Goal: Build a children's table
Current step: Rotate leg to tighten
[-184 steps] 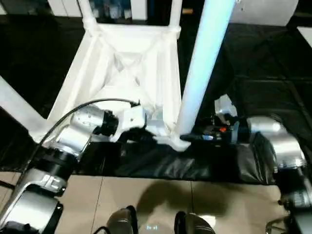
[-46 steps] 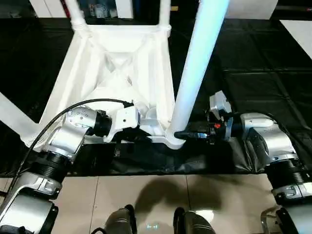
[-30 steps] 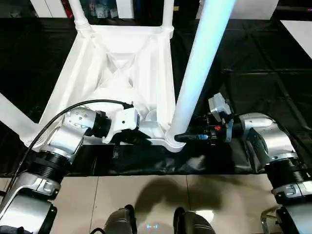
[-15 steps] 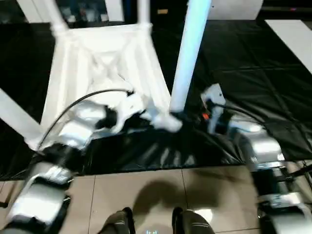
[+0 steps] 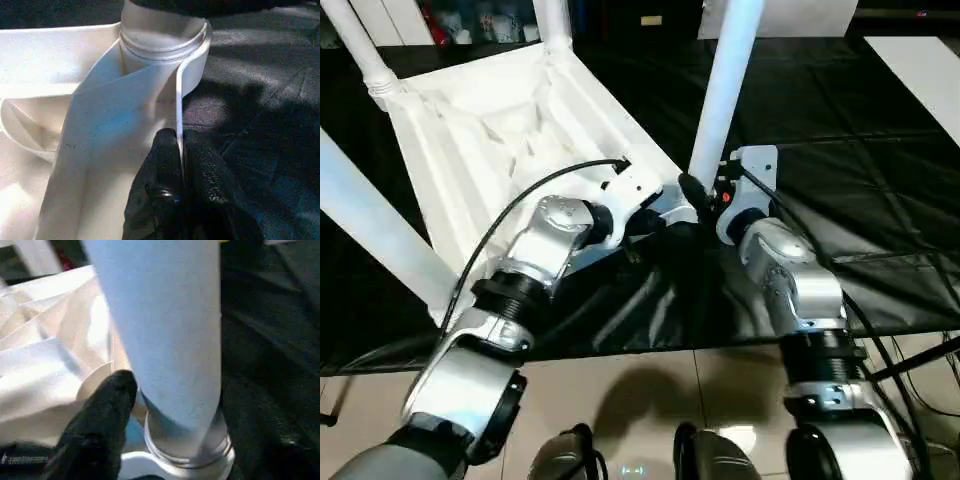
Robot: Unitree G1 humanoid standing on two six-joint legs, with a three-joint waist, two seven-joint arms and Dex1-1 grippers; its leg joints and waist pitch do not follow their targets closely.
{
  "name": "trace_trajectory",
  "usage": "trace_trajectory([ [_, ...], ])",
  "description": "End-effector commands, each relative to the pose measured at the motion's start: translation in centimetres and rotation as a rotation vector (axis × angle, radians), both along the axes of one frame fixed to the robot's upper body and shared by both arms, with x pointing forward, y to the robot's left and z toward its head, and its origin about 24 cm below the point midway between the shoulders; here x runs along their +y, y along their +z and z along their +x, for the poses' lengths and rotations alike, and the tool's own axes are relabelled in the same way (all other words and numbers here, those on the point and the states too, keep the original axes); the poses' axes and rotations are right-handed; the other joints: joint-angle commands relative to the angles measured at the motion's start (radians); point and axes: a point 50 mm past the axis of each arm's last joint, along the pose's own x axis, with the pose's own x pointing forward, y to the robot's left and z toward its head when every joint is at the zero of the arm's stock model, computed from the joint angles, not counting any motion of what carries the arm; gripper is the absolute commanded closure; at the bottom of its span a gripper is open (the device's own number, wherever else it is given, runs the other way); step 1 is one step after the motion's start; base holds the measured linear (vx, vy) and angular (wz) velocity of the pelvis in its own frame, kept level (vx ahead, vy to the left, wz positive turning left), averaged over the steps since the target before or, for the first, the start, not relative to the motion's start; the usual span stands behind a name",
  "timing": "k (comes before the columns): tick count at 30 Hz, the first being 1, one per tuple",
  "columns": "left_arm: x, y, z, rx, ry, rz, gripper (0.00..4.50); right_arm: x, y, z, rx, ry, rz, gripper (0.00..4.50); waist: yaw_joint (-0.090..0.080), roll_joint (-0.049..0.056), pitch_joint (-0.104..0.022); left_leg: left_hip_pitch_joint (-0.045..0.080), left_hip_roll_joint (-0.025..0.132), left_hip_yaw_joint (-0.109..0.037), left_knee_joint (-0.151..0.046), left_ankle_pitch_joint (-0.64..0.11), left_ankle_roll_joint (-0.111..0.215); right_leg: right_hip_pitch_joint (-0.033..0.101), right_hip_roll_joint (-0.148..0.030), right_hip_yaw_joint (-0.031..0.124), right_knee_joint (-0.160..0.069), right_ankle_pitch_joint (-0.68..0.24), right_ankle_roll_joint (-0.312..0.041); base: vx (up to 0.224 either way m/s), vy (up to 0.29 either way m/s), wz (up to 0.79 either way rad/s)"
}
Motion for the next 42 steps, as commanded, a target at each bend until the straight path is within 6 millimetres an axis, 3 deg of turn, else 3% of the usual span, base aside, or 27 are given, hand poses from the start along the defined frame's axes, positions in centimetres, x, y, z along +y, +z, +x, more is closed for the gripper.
trace_trajectory([
  [1,-0.1,0.1,-0.6,-0.033,-0.067,-0.011,4.5,1.2,-1.8,-1.0,0.059,0.165,-0.026,1.32,0.002,-0.007,-0.075,0.019,0.064,-0.034,-0.059,-0.127,0.109,0.064,-0.095,0.053,-0.071,-0.181,-0.215,0.0,0.0,0.0],
  [9,2.5,-0.2,-1.9,-0.039,-0.191,0.007,4.5,-2.5,-0.9,-1.5,-0.015,0.34,-0.094,0.57,0.001,-0.003,-0.079,0.021,0.068,-0.032,-0.056,-0.11,0.128,0.068,-0.092,0.053,-0.062,-0.127,-0.252,0.0,0.0,0.0],
  [17,4.1,-0.6,-3.9,-0.014,-0.418,0.049,4.5,-4.4,-0.1,-2.6,-0.077,0.678,-0.286,0.57,0.011,0.001,-0.077,0.025,0.075,-0.03,-0.056,-0.141,0.12,0.064,-0.092,0.053,-0.062,-0.158,-0.264,0.0,0.0,0.0],
  [18,4.2,-0.7,-4.0,-0.013,-0.432,0.054,4.5,-4.5,-0.1,-2.6,-0.077,0.693,-0.294,0.57,0.013,0.002,-0.079,0.026,0.076,-0.029,-0.055,-0.136,0.12,0.063,-0.092,0.053,-0.06,-0.152,-0.268,0.0,0.0,0.0],
  [19,4.3,-0.7,-4.1,-0.013,-0.435,0.055,4.5,-4.5,-0.1,-2.6,-0.077,0.697,-0.296,0.57,0.015,-0.008,-0.085,0.026,0.077,-0.029,-0.053,-0.122,0.125,0.066,-0.093,0.054,-0.056,-0.14,-0.272,0.0,0.0,0.0],
  [24,5.0,-0.7,-4.9,0.014,-0.532,0.06,4.5,-4.7,0.1,-2.9,-0.081,0.827,-0.275,0.57,0.026,-0.004,-0.093,0.025,0.079,-0.026,-0.046,-0.083,0.148,0.065,-0.091,0.051,-0.043,-0.075,-0.292,0.0,0.0,0.0],
  [25,5.1,-0.8,-5.2,0.024,-0.556,0.069,4.5,-4.7,0.0,-3.0,-0.077,0.858,-0.26,0.84,0.028,-0.004,-0.094,0.025,0.079,-0.025,-0.044,-0.076,0.154,0.064,-0.09,0.051,-0.04,-0.058,-0.297,0.0,0.0,0.0],
  [30,5.4,-1.2,-6.3,0.071,-0.668,0.113,4.5,-4.4,0.0,-3.4,-0.059,0.972,-0.248,1.1,0.03,-0.007,-0.095,0.024,0.08,-0.026,-0.041,-0.068,0.166,0.063,-0.092,0.05,-0.039,-0.067,-0.296,0.0,0.0,0.0],
  [31,5.4,-1.3,-6.3,0.07,-0.679,0.123,4.5,-4.3,0.0,-3.4,-0.056,0.99,-0.245,1.35,0.031,-0.006,-0.093,0.024,0.08,-0.025,-0.042,-0.076,0.163,0.061,-0.091,0.05,-0.041,-0.086,-0.293,0.0,0.0,0.0],
  [37,5.1,-1.2,-6.1,0.063,-0.684,0.124,4.5,-4.1,-0.2,-3.8,-0.036,1.058,-0.23,1.73,0.034,-0.007,-0.091,0.026,0.079,-0.027,-0.045,-0.118,0.127,0.06,-0.093,0.052,-0.049,-0.171,-0.272,0.0,0.0,0.0],
  [42,5.1,-1.1,-5.9,0.058,-0.679,0.125,4.5,-3.9,-0.3,-3.9,-0.023,1.096,-0.217,2.19,0.037,-0.009,-0.092,0.025,0.078,-0.026,-0.042,-0.094,0.137,0.06,-0.091,0.052,-0.045,-0.144,-0.269,0.0,0.0,0.0],
])
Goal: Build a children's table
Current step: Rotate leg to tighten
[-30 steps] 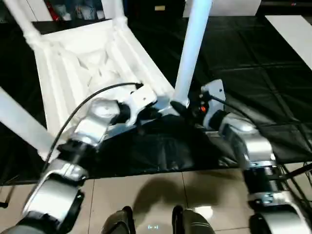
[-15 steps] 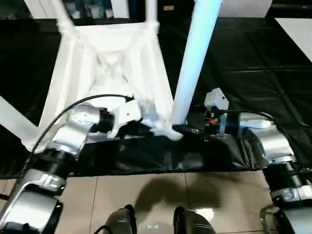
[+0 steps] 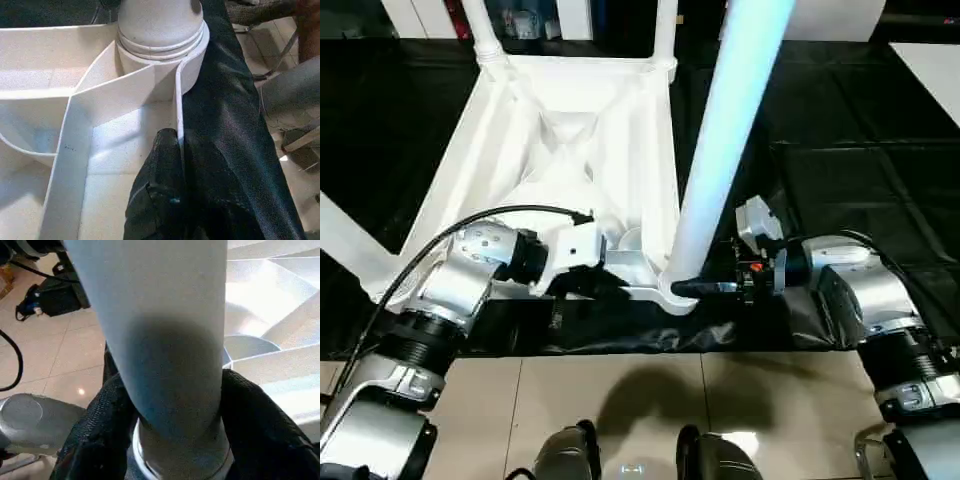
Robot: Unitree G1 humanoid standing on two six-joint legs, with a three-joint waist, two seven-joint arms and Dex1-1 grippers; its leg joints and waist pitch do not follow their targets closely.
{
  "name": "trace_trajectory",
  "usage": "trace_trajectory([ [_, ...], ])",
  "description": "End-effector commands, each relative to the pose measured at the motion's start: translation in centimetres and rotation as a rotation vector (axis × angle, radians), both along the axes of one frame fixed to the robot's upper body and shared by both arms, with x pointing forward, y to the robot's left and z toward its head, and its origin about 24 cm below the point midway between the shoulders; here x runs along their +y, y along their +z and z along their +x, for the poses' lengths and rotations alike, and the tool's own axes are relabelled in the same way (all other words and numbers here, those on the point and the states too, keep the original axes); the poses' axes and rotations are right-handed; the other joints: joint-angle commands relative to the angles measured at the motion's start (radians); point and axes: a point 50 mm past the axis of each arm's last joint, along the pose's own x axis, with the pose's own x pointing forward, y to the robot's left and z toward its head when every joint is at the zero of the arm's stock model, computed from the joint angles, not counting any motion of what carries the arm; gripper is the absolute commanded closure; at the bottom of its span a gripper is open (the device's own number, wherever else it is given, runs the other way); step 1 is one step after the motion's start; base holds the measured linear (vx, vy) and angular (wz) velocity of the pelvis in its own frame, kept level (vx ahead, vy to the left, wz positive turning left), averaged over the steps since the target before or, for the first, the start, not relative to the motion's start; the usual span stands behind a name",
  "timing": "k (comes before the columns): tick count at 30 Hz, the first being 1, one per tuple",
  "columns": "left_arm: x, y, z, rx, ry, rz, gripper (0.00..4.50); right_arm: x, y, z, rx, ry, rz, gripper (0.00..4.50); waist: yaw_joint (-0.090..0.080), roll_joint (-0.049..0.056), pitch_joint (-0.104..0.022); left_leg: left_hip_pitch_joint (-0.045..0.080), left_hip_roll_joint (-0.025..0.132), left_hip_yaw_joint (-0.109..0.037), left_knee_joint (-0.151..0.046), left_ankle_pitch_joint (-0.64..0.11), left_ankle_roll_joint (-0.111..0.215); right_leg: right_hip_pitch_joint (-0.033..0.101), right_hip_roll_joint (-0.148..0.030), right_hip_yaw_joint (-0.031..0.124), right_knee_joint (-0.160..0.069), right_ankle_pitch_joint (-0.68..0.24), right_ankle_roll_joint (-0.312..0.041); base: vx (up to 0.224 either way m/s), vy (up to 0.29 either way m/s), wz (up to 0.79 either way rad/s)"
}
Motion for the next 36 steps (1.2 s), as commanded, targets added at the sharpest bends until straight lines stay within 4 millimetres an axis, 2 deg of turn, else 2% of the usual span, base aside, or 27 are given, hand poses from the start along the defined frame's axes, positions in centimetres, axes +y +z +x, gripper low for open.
trace_trajectory([
  [1,-1.2,-0.2,-0.5,0.013,-0.104,0.021,4.5,0.1,0.4,0.0,0.003,0.032,0.006,2.25,-0.004,-0.011,-0.094,0.033,0.074,-0.026,-0.054,-0.086,0.132,0.061,-0.091,0.053,-0.049,-0.133,-0.272,0.0,0.0,0.0],
  [4,-1.1,-0.3,-0.5,0.015,-0.095,0.022,4.5,0.1,0.5,0.0,0.007,0.038,0.01,2.44,0.0,-0.013,-0.093,0.032,0.074,-0.026,-0.053,-0.073,0.142,0.06,-0.09,0.052,-0.047,-0.122,-0.272,0.0,0.0,0.0],
  [8,-1.0,-0.3,-0.3,0.016,-0.065,0.017,4.5,0.3,0.4,-0.1,0.015,0.021,0.026,2.46,0.0,-0.015,-0.09,0.032,0.074,-0.026,-0.054,-0.084,0.138,0.059,-0.09,0.052,-0.051,-0.155,-0.264,0.0,0.0,0.0],
  [11,-1.1,-0.2,0.6,-0.008,0.019,0.011,4.5,0.8,-0.1,0.0,0.022,-0.089,0.022,2.48,0.0,-0.013,-0.087,0.032,0.073,-0.026,-0.056,-0.088,0.132,0.056,-0.089,0.053,-0.053,-0.171,-0.255,0.0,0.0,0.0],
  [12,-1.2,-0.2,0.8,-0.013,0.046,0.013,4.5,1.0,-0.3,0.1,0.015,-0.122,0.014,2.48,0.0,-0.01,-0.085,0.033,0.073,-0.028,-0.057,-0.104,0.122,0.054,-0.09,0.052,-0.058,-0.199,-0.248,0.0,0.0,0.0],
  [15,-1.4,-0.1,1.4,-0.023,0.098,0.007,4.5,1.4,-0.7,0.4,0.02,-0.224,0.002,2.48,-0.004,-0.013,-0.081,0.034,0.07,-0.031,-0.061,-0.153,0.086,0.055,-0.094,0.052,-0.068,-0.291,-0.226,0.0,0.0,0.0],
  [16,-1.7,0.1,1.7,-0.026,0.125,-0.003,4.5,1.7,-0.8,0.6,0.019,-0.269,0.01,2.49,-0.011,-0.011,-0.076,0.034,0.07,-0.033,-0.066,-0.185,0.062,0.053,-0.095,0.054,-0.078,-0.353,-0.206,0.0,0.0,0.0],
  [17,-1.9,0.2,1.9,-0.027,0.146,-0.012,4.5,2.0,-0.8,0.7,0.018,-0.309,0.018,2.49,-0.013,-0.01,-0.077,0.036,0.071,-0.035,-0.067,-0.194,0.055,0.052,-0.096,0.054,-0.077,-0.362,-0.204,0.0,0.0,0.0],
  [19,-2.8,0.7,2.6,-0.034,0.203,-0.043,4.5,2.9,-0.9,1.2,0.014,-0.407,0.026,2.5,-0.024,-0.011,-0.075,0.031,0.07,-0.038,-0.071,-0.198,0.042,0.054,-0.094,0.054,-0.075,-0.359,-0.201,0.0,0.0,0.0],
  [24,-5.2,1.5,4.3,-0.07,0.372,-0.104,4.5,5.3,-0.8,2.8,0.041,-0.733,0.059,2.51,-0.05,-0.014,-0.07,0.029,0.062,-0.043,-0.073,-0.234,0.009,0.051,-0.096,0.053,-0.085,-0.427,-0.18,0.0,0.0,0.0],
  [25,-5.4,1.5,4.5,-0.074,0.392,-0.108,4.5,5.5,-0.8,2.8,0.04,-0.754,0.062,2.51,-0.049,-0.014,-0.071,0.032,0.062,-0.042,-0.073,-0.238,0.007,0.049,-0.097,0.053,-0.088,-0.434,-0.175,0.0,0.0,0.0],
  [27,-6.3,1.8,5.2,-0.092,0.48,-0.136,4.5,6.5,-1.1,3.0,0.041,-0.85,0.085,2.51,-0.049,-0.017,-0.071,0.034,0.062,-0.039,-0.071,-0.228,0.016,0.048,-0.099,0.057,-0.089,-0.407,-0.173,0.0,0.0,0.0],
  [28,-6.6,1.9,5.4,-0.096,0.505,-0.144,4.5,6.9,-1.1,3.0,0.038,-0.879,0.089,2.51,-0.048,-0.012,-0.074,0.037,0.063,-0.036,-0.07,-0.213,0.021,0.045,-0.094,0.057,-0.087,-0.355,-0.183,0.0,0.0,0.0],
  [31,-7.7,2.1,5.6,-0.112,0.543,-0.16,4.5,7.9,-1.2,3.1,0.074,-0.965,0.117,2.52,-0.045,-0.012,-0.077,0.036,0.063,-0.034,-0.069,-0.174,0.037,0.049,-0.091,0.058,-0.077,-0.257,-0.205,0.0,0.0,0.0],
  [32,-8.1,2.2,5.6,-0.122,0.536,-0.159,4.5,8.2,-1.0,3.1,0.089,-0.985,0.135,2.52,-0.043,-0.012,-0.077,0.034,0.061,-0.033,-0.068,-0.153,0.056,0.054,-0.093,0.059,-0.075,-0.21,-0.215,0.0,0.0,0.0],
  [34,-8.4,2.1,5.4,-0.128,0.509,-0.142,4.5,8.4,-0.8,3.1,0.083,-1.006,0.139,2.52,-0.043,-0.012,-0.077,0.032,0.06,-0.032,-0.068,-0.137,0.071,0.056,-0.091,0.058,-0.072,-0.182,-0.22,0.0,0.0,0.0],
  [35,-8.4,2.0,5.4,-0.126,0.502,-0.141,4.5,8.2,-0.7,3.1,0.084,-1.016,0.147,2.52,-0.043,-0.008,-0.078,0.032,0.06,-0.032,-0.068,-0.134,0.073,0.057,-0.091,0.056,-0.072,-0.179,-0.221,0.0,0.0,0.0],
  [36,-8.4,2.0,5.3,-0.124,0.501,-0.141,4.5,8.1,-0.7,3.1,0.089,-1.022,0.154,2.52,-0.043,-0.01,-0.078,0.03,0.059,-0.032,-0.068,-0.135,0.074,0.059,-0.092,0.056,-0.073,-0.18,-0.221,0.0,0.0,0.0],
])
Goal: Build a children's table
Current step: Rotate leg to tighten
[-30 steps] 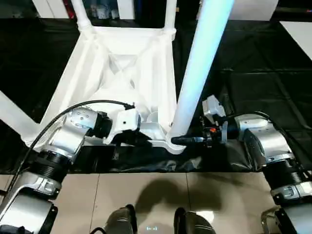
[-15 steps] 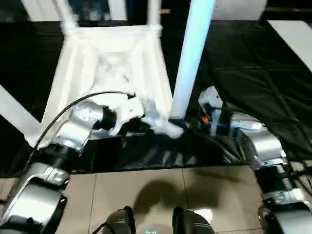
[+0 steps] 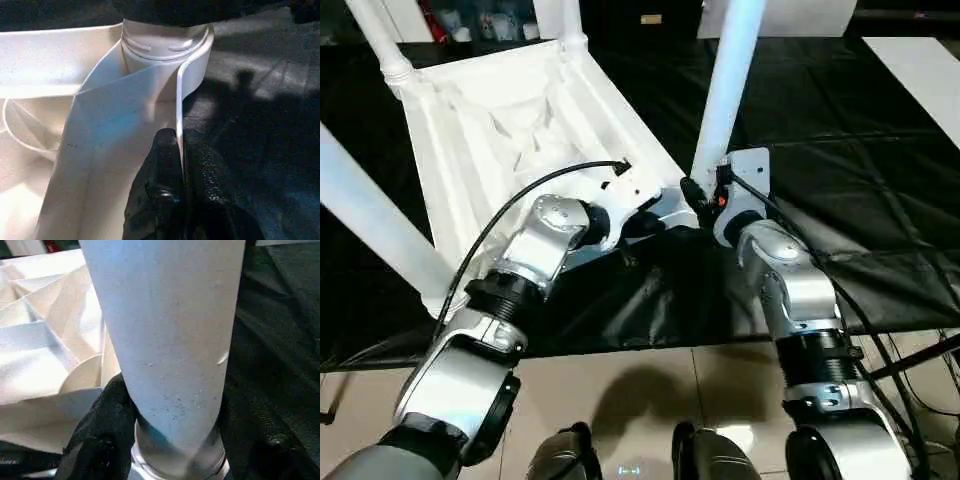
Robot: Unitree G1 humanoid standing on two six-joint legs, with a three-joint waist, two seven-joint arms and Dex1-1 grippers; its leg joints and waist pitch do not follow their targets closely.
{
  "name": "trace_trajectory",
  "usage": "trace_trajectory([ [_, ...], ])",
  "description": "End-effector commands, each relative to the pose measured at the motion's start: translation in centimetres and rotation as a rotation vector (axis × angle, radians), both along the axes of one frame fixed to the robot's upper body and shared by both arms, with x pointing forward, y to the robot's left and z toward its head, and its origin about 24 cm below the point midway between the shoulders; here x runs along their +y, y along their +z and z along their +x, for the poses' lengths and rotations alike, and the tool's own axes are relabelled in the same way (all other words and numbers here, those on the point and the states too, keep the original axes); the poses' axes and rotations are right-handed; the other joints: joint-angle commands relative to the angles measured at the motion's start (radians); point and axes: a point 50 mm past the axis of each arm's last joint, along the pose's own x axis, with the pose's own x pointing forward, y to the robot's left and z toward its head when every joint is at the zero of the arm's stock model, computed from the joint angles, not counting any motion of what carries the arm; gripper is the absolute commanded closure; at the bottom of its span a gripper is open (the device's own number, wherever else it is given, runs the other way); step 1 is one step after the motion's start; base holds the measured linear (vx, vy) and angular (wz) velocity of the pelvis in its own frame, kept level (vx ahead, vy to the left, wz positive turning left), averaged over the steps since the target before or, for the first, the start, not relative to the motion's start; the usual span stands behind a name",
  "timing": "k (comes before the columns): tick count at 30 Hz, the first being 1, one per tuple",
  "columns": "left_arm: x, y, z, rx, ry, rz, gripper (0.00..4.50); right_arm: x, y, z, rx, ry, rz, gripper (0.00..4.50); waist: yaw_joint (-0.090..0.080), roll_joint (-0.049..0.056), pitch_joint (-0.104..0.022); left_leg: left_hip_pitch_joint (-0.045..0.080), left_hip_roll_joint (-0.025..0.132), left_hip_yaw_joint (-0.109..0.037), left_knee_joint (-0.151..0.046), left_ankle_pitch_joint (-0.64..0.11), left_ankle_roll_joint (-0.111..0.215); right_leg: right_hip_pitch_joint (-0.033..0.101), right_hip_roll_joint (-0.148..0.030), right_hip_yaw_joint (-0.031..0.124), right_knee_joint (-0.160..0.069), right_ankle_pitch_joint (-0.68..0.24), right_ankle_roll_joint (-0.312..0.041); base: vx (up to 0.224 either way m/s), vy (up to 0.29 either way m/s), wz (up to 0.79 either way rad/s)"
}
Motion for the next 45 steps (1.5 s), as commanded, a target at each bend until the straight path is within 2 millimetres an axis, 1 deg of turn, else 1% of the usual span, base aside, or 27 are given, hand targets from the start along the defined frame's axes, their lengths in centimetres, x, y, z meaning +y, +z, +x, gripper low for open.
trace_trajectory([
  [1,-1.9,1.1,0.0,-0.06,-0.029,-0.036,4.5,3.5,-1.2,-1.0,0.078,0.133,0.061,1.97,0.001,-0.004,-0.08,0.027,0.061,-0.033,-0.065,-0.14,0.083,0.061,-0.093,0.055,-0.071,-0.191,-0.216,0.0,0.0,0.0],
  [2,-1.7,1.1,0.0,-0.063,-0.038,-0.025,4.5,3.1,-1.2,-1.0,0.082,0.125,0.087,1.97,0.001,-0.004,-0.079,0.028,0.061,-0.033,-0.065,-0.145,0.082,0.06,-0.093,0.055,-0.072,-0.2,-0.215,0.0,0.0,0.0],
  [3,-1.5,1.0,0.0,-0.068,-0.045,-0.015,4.5,3.0,-1.1,-1.0,0.083,0.129,0.101,1.83,0.002,-0.004,-0.076,0.028,0.062,-0.034,-0.067,-0.16,0.08,0.059,-0.094,0.055,-0.076,-0.225,-0.21,0.0,0.0,0.0],
  [4,-0.8,0.7,-0.2,-0.067,-0.065,0.01,4.5,2.4,-0.8,-0.9,0.053,0.172,0.095,1.8,0.003,0.002,-0.076,0.029,0.063,-0.036,-0.069,-0.174,0.074,0.057,-0.095,0.054,-0.077,-0.25,-0.204,0.0,0.0,0.0],
  [5,-0.5,0.6,-0.3,-0.065,-0.073,0.015,4.5,2.1,-0.7,-0.9,0.041,0.192,0.089,1.8,0.003,0.001,-0.076,0.03,0.064,-0.036,-0.07,-0.181,0.073,0.057,-0.094,0.054,-0.079,-0.255,-0.2,0.0,0.0,0.0],
  [6,0.0,0.4,-0.4,-0.056,-0.082,0.024,4.5,1.7,-0.4,-0.9,0.019,0.22,0.074,1.72,0.001,0.0,-0.077,0.026,0.065,-0.038,-0.071,-0.175,0.071,0.062,-0.094,0.053,-0.074,-0.235,-0.2,0.0,0.0,0.0],
  [7,0.3,0.3,-0.5,-0.051,-0.087,0.032,4.5,1.5,-0.3,-0.9,0.002,0.243,0.066,1.44,0.0,-0.001,-0.078,0.027,0.066,-0.037,-0.07,-0.164,0.074,0.062,-0.092,0.054,-0.071,-0.203,-0.206,0.0,0.0,0.0],
  [9,0.9,0.0,-0.7,-0.04,-0.109,0.039,4.5,0.5,0.1,-0.9,-0.047,0.303,0.007,1.38,-0.001,-0.001,-0.078,0.026,0.065,-0.035,-0.068,-0.156,0.078,0.061,-0.092,0.055,-0.069,-0.181,-0.216,0.0,0.0,0.0],
  [10,1.2,-0.1,-0.8,-0.035,-0.119,0.044,4.5,0.1,0.3,-1.0,-0.064,0.347,-0.027,1.36,0.001,-0.004,-0.079,0.023,0.064,-0.034,-0.064,-0.136,0.09,0.067,-0.095,0.055,-0.066,-0.147,-0.224,0.0,0.0,0.0],
  [11,1.5,-0.1,-1.0,-0.042,-0.148,0.049,4.5,-0.3,0.4,-1.1,-0.08,0.389,-0.059,1.36,0.001,-0.002,-0.079,0.023,0.063,-0.033,-0.064,-0.129,0.095,0.067,-0.094,0.055,-0.065,-0.136,-0.228,0.0,0.0,0.0],
  [12,1.6,-0.2,-1.2,-0.041,-0.173,0.046,4.5,-0.8,0.5,-1.1,-0.088,0.418,-0.084,1.1,0.001,-0.002,-0.081,0.022,0.062,-0.033,-0.061,-0.119,0.105,0.069,-0.094,0.055,-0.063,-0.12,-0.233,0.0,0.0,0.0],
  [13,1.8,-0.2,-1.3,-0.037,-0.181,0.048,4.5,-1.1,0.5,-1.2,-0.093,0.437,-0.101,1.0,0.001,-0.003,-0.081,0.021,0.063,-0.032,-0.061,-0.112,0.114,0.069,-0.094,0.054,-0.062,-0.11,-0.24,0.0,0.0,0.0],
  [15,2.2,-0.4,-1.6,-0.039,-0.216,0.058,4.5,-1.8,0.7,-1.3,-0.102,0.494,-0.142,1.0,0.001,-0.003,-0.08,0.022,0.065,-0.031,-0.06,-0.115,0.118,0.067,-0.093,0.054,-0.061,-0.11,-0.245,0.0,0.0,0.0],
  [16,2.8,-0.6,-1.9,-0.032,-0.259,0.065,4.5,-2.7,0.7,-1.6,-0.113,0.604,-0.184,1.0,0.003,-0.004,-0.081,0.026,0.066,-0.031,-0.06,-0.126,0.119,0.068,-0.093,0.052,-0.063,-0.134,-0.248,0.0,0.0,0.0],
  [18,2.9,-0.6,-2.0,-0.034,-0.27,0.068,4.5,-2.9,0.8,-1.7,-0.117,0.631,-0.191,1.0,0.006,-0.003,-0.079,0.025,0.069,-0.03,-0.06,-0.132,0.123,0.066,-0.093,0.054,-0.064,-0.141,-0.251,0.0,0.0,0.0],
  [19,3.5,-0.6,-2.4,-0.028,-0.322,0.078,4.5,-3.8,0.9,-2.0,-0.126,0.722,-0.208,1.0,0.006,-0.005,-0.078,0.026,0.07,-0.03,-0.06,-0.146,0.126,0.065,-0.093,0.052,-0.065,-0.153,-0.252,0.0,0.0,0.0],
  [21,3.8,-0.7,-2.7,-0.022,-0.359,0.088,4.5,-4.1,0.9,-2.1,-0.125,0.759,-0.212,1.0,0.006,-0.004,-0.078,0.027,0.072,-0.031,-0.061,-0.153,0.123,0.065,-0.095,0.052,-0.066,-0.178,-0.254,0.0,0.0,0.0],
  [22,4.4,-0.7,-3.0,-0.012,-0.4,0.104,4.5,-4.6,0.9,-2.2,-0.121,0.821,-0.223,1.0,0.009,-0.004,-0.079,0.028,0.073,-0.03,-0.06,-0.147,0.124,0.064,-0.094,0.052,-0.064,-0.176,-0.258,0.0,0.0,0.0],
  [27,5.2,-0.6,-3.7,0.014,-0.469,0.102,4.5,-5.1,0.8,-2.7,-0.1,0.949,-0.206,1.0,0.018,-0.003,-0.081,0.029,0.077,-0.028,-0.06,-0.135,0.129,0.061,-0.092,0.051,-0.06,-0.16,-0.269,0.0,0.0,0.0],
  [28,5.4,-0.6,-3.8,0.019,-0.48,0.104,4.5,-5.2,0.8,-2.8,-0.095,0.974,-0.202,1.28,0.021,-0.004,-0.083,0.028,0.078,-0.028,-0.059,-0.126,0.135,0.062,-0.094,0.051,-0.057,-0.147,-0.276,0.0,0.0,0.0],
  [32,5.8,-0.6,-4.3,0.042,-0.527,0.107,4.5,-5.5,0.5,-2.8,-0.079,1.034,-0.192,1.53,0.028,-0.004,-0.084,0.03,0.077,-0.025,-0.057,-0.117,0.139,0.059,-0.093,0.051,-0.054,-0.132,-0.284,0.0,0.0,0.0],
  [33,5.8,-0.7,-4.5,0.051,-0.546,0.108,4.5,-5.4,0.5,-2.8,-0.077,1.047,-0.193,1.65,0.027,-0.007,-0.084,0.029,0.078,-0.026,-0.058,-0.116,0.139,0.06,-0.093,0.051,-0.053,-0.133,-0.283,0.0,0.0,0.0],
  [36,5.7,-0.8,-5.1,0.066,-0.586,0.109,4.5,-5.1,0.4,-2.7,-0.076,1.073,-0.192,1.75,0.028,-0.004,-0.084,0.029,0.08,-0.027,-0.058,-0.118,0.138,0.059,-0.094,0.05,-0.053,-0.144,-0.283,0.0,0.0,0.0],
  [38,5.7,-0.8,-5.1,0.066,-0.589,0.108,4.5,-5.0,0.4,-2.7,-0.076,1.082,-0.187,2.06,0.027,-0.007,-0.086,0.029,0.078,-0.026,-0.058,-0.112,0.136,0.06,-0.092,0.05,-0.053,-0.145,-0.28,0.0,0.0,0.0],
  [41,5.5,-0.8,-5.2,0.065,-0.591,0.106,4.5,-4.8,0.2,-2.9,-0.071,1.12,-0.184,2.16,0.028,-0.006,-0.088,0.028,0.077,-0.026,-0.057,-0.112,0.135,0.061,-0.093,0.05,-0.053,-0.155,-0.276,0.0,0.0,0.0],
  [43,5.5,-0.9,-5.2,0.064,-0.592,0.106,4.5,-4.7,0.1,-2.9,-0.067,1.131,-0.183,2.43,0.028,-0.007,-0.089,0.028,0.076,-0.026,-0.056,-0.104,0.138,0.062,-0.092,0.05,-0.052,-0.143,-0.277,0.0,0.0,0.0],
  [45,5.5,-0.9,-5.2,0.064,-0.593,0.106,4.5,-4.7,0.1,-3.0,-0.064,1.144,-0.18,2.53,0.029,-0.007,-0.091,0.028,0.076,-0.026,-0.055,-0.095,0.141,0.063,-0.092,0.05,-0.05,-0.132,-0.278,0.0,0.0,0.0],
])
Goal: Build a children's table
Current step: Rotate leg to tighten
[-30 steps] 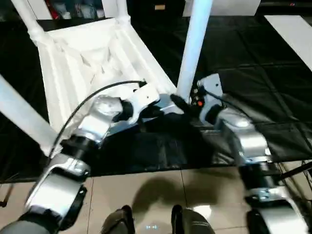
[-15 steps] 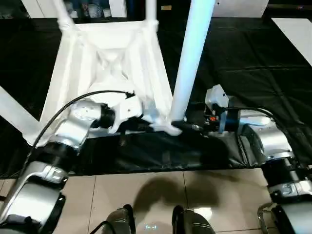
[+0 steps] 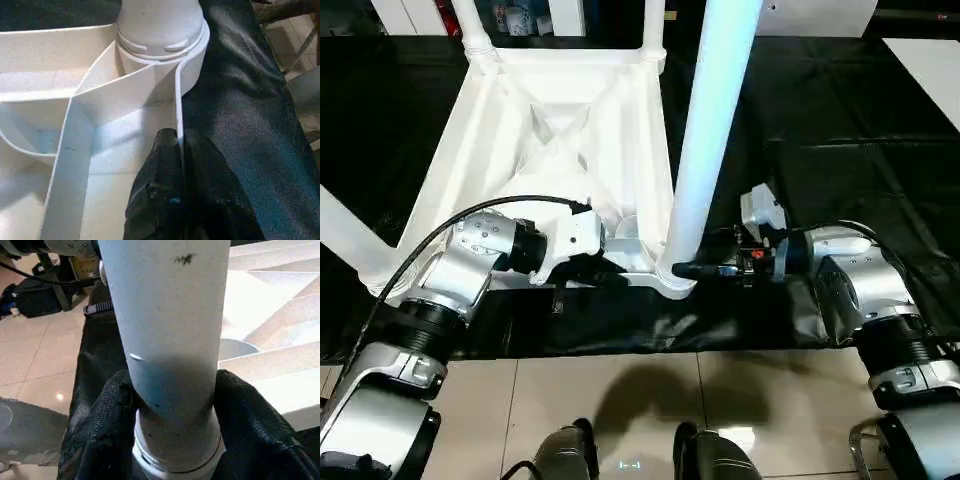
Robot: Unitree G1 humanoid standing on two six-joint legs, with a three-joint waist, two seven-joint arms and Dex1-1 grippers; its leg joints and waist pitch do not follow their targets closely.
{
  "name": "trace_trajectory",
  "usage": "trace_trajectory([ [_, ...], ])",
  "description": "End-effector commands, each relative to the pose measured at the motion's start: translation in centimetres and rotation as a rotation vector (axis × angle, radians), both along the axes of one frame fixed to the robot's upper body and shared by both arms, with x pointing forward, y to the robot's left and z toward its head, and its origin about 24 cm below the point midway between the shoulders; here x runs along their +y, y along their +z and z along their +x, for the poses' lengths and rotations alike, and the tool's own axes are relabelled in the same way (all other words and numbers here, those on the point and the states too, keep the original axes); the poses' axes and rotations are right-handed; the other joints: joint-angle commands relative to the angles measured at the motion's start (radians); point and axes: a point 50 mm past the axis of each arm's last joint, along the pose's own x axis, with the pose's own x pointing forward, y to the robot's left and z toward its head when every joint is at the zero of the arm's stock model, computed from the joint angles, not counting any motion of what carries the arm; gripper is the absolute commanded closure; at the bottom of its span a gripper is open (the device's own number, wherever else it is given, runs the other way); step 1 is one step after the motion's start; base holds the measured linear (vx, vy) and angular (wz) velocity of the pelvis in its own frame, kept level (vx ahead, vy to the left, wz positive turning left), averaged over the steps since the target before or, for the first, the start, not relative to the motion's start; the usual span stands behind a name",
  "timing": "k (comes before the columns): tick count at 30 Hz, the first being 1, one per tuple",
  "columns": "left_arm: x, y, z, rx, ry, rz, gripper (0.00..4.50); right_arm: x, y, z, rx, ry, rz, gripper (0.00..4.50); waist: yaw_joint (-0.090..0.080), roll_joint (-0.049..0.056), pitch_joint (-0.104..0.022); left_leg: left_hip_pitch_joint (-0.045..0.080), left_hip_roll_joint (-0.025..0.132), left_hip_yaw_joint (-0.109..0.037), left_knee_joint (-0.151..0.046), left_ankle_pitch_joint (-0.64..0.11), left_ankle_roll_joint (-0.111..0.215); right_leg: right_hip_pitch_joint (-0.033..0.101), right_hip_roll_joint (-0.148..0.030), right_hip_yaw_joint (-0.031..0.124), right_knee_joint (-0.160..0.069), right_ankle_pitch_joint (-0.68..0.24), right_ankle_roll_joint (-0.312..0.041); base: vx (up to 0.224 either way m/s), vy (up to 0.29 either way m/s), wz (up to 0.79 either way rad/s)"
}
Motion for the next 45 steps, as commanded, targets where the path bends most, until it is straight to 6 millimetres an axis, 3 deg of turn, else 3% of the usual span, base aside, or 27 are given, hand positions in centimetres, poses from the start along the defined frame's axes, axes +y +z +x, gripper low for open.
trace_trajectory([
  [1,-1.3,-0.4,-0.8,0.025,-0.105,0.01,4.5,0.3,0.1,-0.1,0.004,0.044,-0.002,2.53,-0.001,-0.006,-0.093,0.029,0.073,-0.026,-0.05,-0.093,0.141,0.066,-0.092,0.053,-0.048,-0.118,-0.283,0.0,0.0,0.0],
  [8,-1.2,-0.4,-0.7,0.021,-0.088,0.014,4.5,0.3,0.0,-0.3,0.022,0.051,0.022,2.6,0.0,-0.007,-0.097,0.03,0.073,-0.026,-0.048,-0.086,0.147,0.068,-0.091,0.052,-0.045,-0.107,-0.289,0.0,0.0,0.0],
  [12,-1.3,-0.5,0.5,0.02,0.053,0.008,4.5,1.3,-0.7,-0.8,0.079,-0.027,0.044,2.6,0.005,-0.006,-0.094,0.031,0.073,-0.026,-0.048,-0.084,0.147,0.066,-0.091,0.052,-0.046,-0.117,-0.284,0.0,0.0,0.0],
  [14,-1.5,-0.5,0.7,0.019,0.082,0.001,4.5,1.6,-1.0,-0.8,0.09,-0.062,0.033,2.6,0.006,-0.006,-0.088,0.033,0.074,-0.026,-0.053,-0.124,0.124,0.061,-0.092,0.052,-0.058,-0.195,-0.27,0.0,0.0,0.0],
  [16,-2.1,-0.3,1.3,0.023,0.14,-0.027,4.5,2.6,-1.6,-0.1,0.117,-0.216,0.039,2.6,0.002,-0.007,-0.084,0.034,0.071,-0.03,-0.058,-0.165,0.087,0.06,-0.093,0.053,-0.066,-0.288,-0.245,0.0,0.0,0.0],
  [17,-2.5,-0.2,1.6,0.022,0.164,-0.036,4.5,3.2,-1.8,0.1,0.127,-0.279,0.042,2.6,0.0,-0.002,-0.081,0.034,0.07,-0.033,-0.06,-0.188,0.073,0.058,-0.095,0.052,-0.07,-0.325,-0.237,0.0,0.0,0.0],
  [19,-3.3,-0.1,2.1,0.02,0.215,-0.053,4.5,4.3,-2.2,0.3,0.132,-0.369,0.043,2.6,-0.013,-0.008,-0.078,0.031,0.066,-0.043,-0.067,-0.239,0.025,0.064,-0.102,0.051,-0.082,-0.452,-0.186,-0.057,0.01,-0.07],
  [20,-3.7,0.0,2.4,0.019,0.239,-0.061,4.5,4.8,-2.3,0.4,0.131,-0.405,0.043,2.6,-0.019,-0.007,-0.074,0.036,0.065,-0.041,-0.069,-0.259,0.015,0.054,-0.097,0.053,-0.089,-0.475,-0.172,-0.056,0.015,-0.07],
  [23,-5.2,0.4,3.5,0.003,0.341,-0.094,4.5,6.1,-2.6,0.9,0.129,-0.555,0.037,2.6,-0.028,-0.01,-0.07,0.035,0.06,-0.045,-0.07,-0.288,0.006,0.052,-0.101,0.053,-0.098,-0.541,-0.148,0.0,0.0,0.0],
  [25,-5.8,0.5,4.0,-0.005,0.385,-0.106,4.5,6.5,-2.7,1.2,0.135,-0.625,0.037,2.6,-0.03,-0.01,-0.069,0.043,0.056,-0.048,-0.07,-0.306,0.0,0.047,-0.103,0.05,-0.109,-0.611,-0.117,0.0,0.0,0.0],
  [26,-6.4,0.7,4.4,-0.011,0.432,-0.118,4.5,7.0,-2.7,1.4,0.148,-0.697,0.044,2.6,-0.028,-0.008,-0.069,0.04,0.057,-0.049,-0.071,-0.3,0.009,0.051,-0.105,0.05,-0.112,-0.606,-0.109,0.0,0.0,0.0],
  [28,-7.0,0.8,4.7,-0.019,0.472,-0.13,4.5,7.4,-2.7,1.7,0.172,-0.785,0.065,2.6,-0.029,-0.005,-0.071,0.045,0.059,-0.047,-0.074,-0.295,0.01,0.045,-0.1,0.05,-0.112,-0.577,-0.112,0.0,0.0,0.0],
  [29,-7.7,1.0,5.0,-0.027,0.511,-0.142,4.5,7.8,-2.5,2.1,0.195,-0.885,0.111,2.6,-0.029,-0.003,-0.075,0.043,0.06,-0.047,-0.077,-0.285,0.011,0.049,-0.098,0.049,-0.106,-0.497,-0.131,0.0,0.0,0.0],
  [32,-8.6,1.3,5.2,-0.026,0.549,-0.164,4.5,8.2,-2.1,2.5,0.211,-0.989,0.173,2.6,-0.029,-0.001,-0.076,0.047,0.062,-0.043,-0.077,-0.286,0.005,0.043,-0.096,0.052,-0.103,-0.414,-0.16,0.0,0.0,0.0],
  [34,-8.9,1.4,5.2,-0.027,0.549,-0.169,4.5,8.5,-1.9,2.4,0.215,-0.989,0.198,2.05,-0.026,0.001,-0.079,0.04,0.061,-0.04,-0.076,-0.247,0.023,0.053,-0.094,0.056,-0.088,-0.288,-0.188,0.0,0.0,0.0],
  [36,-8.7,1.3,5.1,-0.029,0.539,-0.165,4.5,8.5,-1.8,2.2,0.181,-0.944,0.186,1.84,-0.026,-0.002,-0.083,0.037,0.058,-0.036,-0.072,-0.217,0.05,0.059,-0.095,0.057,-0.082,-0.213,-0.203,0.0,0.0,0.0],
  [38,-8.6,1.3,5.0,-0.028,0.536,-0.164,4.5,8.3,-1.7,2.2,0.166,-0.936,0.18,1.61,-0.025,-0.003,-0.083,0.037,0.057,-0.035,-0.069,-0.197,0.074,0.059,-0.096,0.057,-0.083,-0.202,-0.212,0.0,0.0,0.0],
  [40,-7.9,1.0,4.7,-0.025,0.494,-0.161,4.5,6.6,-1.5,2.4,0.091,-0.93,0.164,1.53,-0.022,-0.004,-0.082,0.033,0.056,-0.033,-0.067,-0.19,0.087,0.063,-0.098,0.057,-0.085,-0.224,-0.21,0.0,0.0,0.0],
  [42,-7.5,0.8,4.5,-0.02,0.479,-0.156,4.5,5.9,-1.3,2.5,0.063,-0.909,0.157,1.37,-0.022,-0.004,-0.081,0.027,0.056,-0.035,-0.068,-0.177,0.094,0.067,-0.097,0.054,-0.084,-0.226,-0.207,0.0,0.0,0.0],
  [45,-6.9,0.5,4.2,-0.017,0.445,-0.15,4.5,4.3,-1.0,2.6,0.003,-0.891,0.139,1.09,-0.023,-0.003,-0.081,0.03,0.058,-0.035,-0.068,-0.174,0.093,0.065,-0.094,0.053,-0.084,-0.231,-0.213,0.0,0.0,0.0],
])
